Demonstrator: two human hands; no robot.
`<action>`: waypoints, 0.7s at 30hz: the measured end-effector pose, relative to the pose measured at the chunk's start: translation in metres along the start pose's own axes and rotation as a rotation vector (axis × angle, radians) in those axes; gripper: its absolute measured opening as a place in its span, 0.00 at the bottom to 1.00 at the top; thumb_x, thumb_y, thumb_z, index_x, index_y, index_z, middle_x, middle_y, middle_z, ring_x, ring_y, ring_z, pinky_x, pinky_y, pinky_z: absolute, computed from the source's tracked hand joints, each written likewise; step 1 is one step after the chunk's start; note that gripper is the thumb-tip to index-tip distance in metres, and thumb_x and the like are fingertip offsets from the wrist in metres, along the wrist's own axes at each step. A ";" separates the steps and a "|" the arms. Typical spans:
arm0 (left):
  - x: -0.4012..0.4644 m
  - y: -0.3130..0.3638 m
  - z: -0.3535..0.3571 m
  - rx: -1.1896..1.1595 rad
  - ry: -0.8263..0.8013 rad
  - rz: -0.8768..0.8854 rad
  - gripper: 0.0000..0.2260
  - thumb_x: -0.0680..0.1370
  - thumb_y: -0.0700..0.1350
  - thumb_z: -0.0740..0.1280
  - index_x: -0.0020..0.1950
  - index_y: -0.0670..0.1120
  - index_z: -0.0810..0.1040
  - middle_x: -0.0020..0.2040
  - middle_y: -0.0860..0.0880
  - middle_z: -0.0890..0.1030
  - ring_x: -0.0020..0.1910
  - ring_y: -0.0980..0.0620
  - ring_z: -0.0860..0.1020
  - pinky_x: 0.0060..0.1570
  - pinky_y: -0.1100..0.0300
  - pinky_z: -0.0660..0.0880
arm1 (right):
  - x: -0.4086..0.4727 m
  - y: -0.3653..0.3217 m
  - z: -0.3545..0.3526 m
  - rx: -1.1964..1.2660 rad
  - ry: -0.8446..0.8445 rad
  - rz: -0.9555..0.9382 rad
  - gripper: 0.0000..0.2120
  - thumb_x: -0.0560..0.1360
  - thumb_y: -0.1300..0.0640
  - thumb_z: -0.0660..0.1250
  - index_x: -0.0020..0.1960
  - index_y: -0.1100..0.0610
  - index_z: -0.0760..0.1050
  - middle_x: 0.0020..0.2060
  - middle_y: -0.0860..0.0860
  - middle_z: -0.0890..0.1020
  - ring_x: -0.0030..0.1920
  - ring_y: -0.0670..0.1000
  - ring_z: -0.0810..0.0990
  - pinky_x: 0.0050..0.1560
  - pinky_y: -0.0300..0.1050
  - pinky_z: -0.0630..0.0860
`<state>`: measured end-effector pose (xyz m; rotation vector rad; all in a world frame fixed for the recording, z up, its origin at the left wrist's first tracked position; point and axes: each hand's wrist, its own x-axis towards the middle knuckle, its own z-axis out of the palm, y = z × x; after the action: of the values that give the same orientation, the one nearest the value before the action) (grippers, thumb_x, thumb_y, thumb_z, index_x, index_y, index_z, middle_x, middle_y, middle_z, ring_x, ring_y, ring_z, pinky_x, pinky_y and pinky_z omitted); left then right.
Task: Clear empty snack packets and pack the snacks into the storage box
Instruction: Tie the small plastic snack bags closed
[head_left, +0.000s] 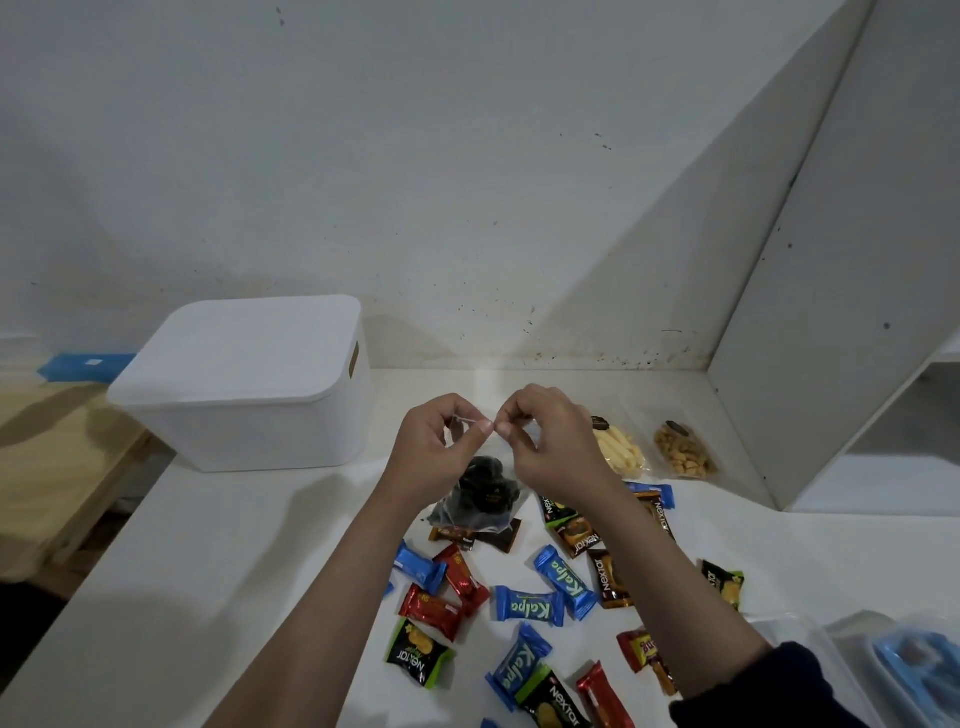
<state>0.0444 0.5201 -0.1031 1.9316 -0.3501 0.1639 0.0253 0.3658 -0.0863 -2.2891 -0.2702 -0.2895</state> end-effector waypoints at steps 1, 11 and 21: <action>0.000 0.000 0.000 -0.005 0.005 0.006 0.03 0.74 0.41 0.70 0.40 0.44 0.80 0.35 0.53 0.79 0.34 0.58 0.73 0.36 0.63 0.70 | 0.000 -0.001 0.000 -0.006 -0.002 -0.001 0.06 0.74 0.60 0.66 0.41 0.50 0.73 0.36 0.39 0.73 0.43 0.43 0.70 0.53 0.49 0.65; 0.002 0.009 -0.016 -0.138 -0.035 0.006 0.06 0.69 0.48 0.72 0.32 0.52 0.79 0.30 0.53 0.77 0.34 0.46 0.72 0.38 0.50 0.70 | 0.002 -0.004 -0.022 0.080 -0.054 0.043 0.10 0.71 0.48 0.71 0.34 0.43 0.72 0.34 0.39 0.78 0.42 0.43 0.78 0.55 0.58 0.74; -0.004 0.015 -0.018 -0.176 -0.154 -0.086 0.09 0.70 0.51 0.70 0.40 0.45 0.80 0.39 0.45 0.81 0.42 0.45 0.77 0.48 0.55 0.74 | -0.002 -0.006 -0.019 0.205 -0.079 0.044 0.06 0.71 0.53 0.72 0.37 0.52 0.79 0.32 0.44 0.80 0.36 0.42 0.77 0.36 0.30 0.70</action>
<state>0.0368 0.5318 -0.0839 1.7853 -0.3702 -0.0701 0.0192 0.3549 -0.0703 -2.1035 -0.2764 -0.1425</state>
